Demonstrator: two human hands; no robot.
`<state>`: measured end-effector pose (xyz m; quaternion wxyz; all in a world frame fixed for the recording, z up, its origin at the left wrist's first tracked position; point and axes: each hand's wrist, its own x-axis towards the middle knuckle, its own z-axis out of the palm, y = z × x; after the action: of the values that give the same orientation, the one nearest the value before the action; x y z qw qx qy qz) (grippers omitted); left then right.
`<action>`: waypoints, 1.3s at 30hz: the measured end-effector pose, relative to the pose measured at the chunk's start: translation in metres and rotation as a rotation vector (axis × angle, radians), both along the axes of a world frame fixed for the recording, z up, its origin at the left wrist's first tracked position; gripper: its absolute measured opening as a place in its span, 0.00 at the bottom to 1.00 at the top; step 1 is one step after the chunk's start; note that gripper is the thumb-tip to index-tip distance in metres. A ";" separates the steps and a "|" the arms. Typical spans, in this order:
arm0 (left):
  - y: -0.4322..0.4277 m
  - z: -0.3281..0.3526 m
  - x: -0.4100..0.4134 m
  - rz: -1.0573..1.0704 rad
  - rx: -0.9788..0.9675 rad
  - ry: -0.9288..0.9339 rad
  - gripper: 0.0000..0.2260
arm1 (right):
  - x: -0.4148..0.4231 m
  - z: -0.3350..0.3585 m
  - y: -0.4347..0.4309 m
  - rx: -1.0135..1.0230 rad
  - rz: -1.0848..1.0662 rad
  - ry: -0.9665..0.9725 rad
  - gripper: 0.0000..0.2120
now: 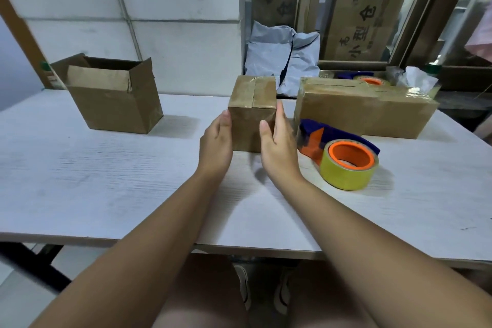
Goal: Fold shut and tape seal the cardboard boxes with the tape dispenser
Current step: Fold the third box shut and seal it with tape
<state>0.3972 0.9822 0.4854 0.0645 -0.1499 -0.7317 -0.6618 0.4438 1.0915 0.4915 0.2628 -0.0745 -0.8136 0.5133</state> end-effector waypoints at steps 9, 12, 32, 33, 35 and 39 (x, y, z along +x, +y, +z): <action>0.002 -0.002 0.003 0.083 0.002 0.017 0.19 | -0.002 -0.017 0.012 -0.024 0.061 -0.050 0.31; 0.003 0.000 0.007 0.159 0.069 0.024 0.15 | 0.004 -0.015 0.014 -0.127 0.058 0.022 0.30; -0.011 -0.002 0.006 0.152 -0.406 0.547 0.22 | 0.009 -0.016 0.017 0.121 -0.068 0.208 0.28; -0.010 -0.003 0.004 0.163 -0.456 0.579 0.22 | 0.007 -0.017 0.018 0.140 -0.090 0.219 0.26; -0.009 -0.003 0.001 0.186 -0.493 0.611 0.22 | 0.002 -0.017 0.019 0.175 -0.125 0.251 0.23; -0.009 -0.003 -0.003 0.246 -0.506 0.684 0.17 | -0.005 -0.016 0.021 0.217 -0.176 0.339 0.17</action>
<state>0.3942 0.9729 0.4825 0.3426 -0.2832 -0.8196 -0.3615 0.4385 1.1121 0.4752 0.4461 -0.0288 -0.7986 0.4029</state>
